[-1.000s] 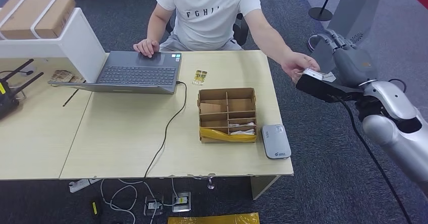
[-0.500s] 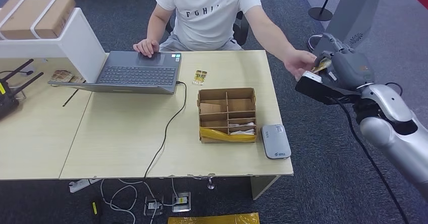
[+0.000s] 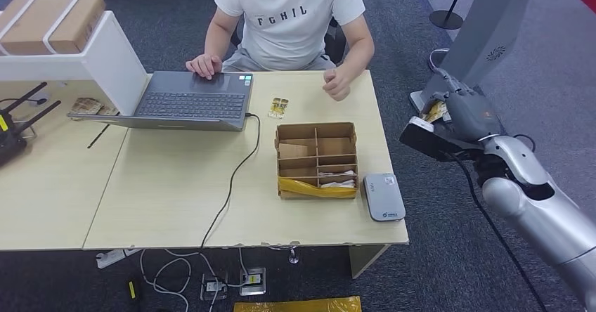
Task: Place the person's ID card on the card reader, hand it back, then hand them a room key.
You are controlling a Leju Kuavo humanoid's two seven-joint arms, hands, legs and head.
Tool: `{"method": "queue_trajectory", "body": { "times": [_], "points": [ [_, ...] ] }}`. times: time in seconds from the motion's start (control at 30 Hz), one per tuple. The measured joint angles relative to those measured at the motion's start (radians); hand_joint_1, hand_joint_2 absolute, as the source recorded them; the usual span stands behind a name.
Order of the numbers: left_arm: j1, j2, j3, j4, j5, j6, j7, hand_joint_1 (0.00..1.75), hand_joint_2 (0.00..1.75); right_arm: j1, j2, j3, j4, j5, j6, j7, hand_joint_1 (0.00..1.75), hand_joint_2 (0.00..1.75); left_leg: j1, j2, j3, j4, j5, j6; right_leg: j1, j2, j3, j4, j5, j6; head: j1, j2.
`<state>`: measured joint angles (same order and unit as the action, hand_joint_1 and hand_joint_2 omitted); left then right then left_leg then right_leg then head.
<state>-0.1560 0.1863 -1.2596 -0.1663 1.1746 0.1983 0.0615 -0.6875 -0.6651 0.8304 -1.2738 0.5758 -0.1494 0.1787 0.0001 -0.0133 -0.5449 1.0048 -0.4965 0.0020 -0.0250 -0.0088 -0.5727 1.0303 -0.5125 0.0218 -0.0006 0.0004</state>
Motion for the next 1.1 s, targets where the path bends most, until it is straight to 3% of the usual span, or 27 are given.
{"method": "queue_trajectory", "body": {
  "times": [0.5,1.1],
  "points": [
    [0.0,0.005,0.0,0.0,-0.002,0.0,0.007,0.0,0.0,0.085,0.105,0.015,0.133,-0.02,-0.051,-0.047,1.75,1.75,0.0,0.0,0.0,0.0,0.0,0.0,0.0,0.0,0.0,0.0,0.0,0.0,0.0,0.0],
    [0.001,0.022,0.0,0.0,0.019,0.017,0.039,0.0,0.0,0.191,0.147,0.021,0.206,-0.125,-0.111,-0.065,1.75,1.75,0.0,0.0,0.0,0.0,0.0,0.0,0.0,0.001,-0.001,0.0,0.0,-0.001,0.0,0.0]
  ]
}}
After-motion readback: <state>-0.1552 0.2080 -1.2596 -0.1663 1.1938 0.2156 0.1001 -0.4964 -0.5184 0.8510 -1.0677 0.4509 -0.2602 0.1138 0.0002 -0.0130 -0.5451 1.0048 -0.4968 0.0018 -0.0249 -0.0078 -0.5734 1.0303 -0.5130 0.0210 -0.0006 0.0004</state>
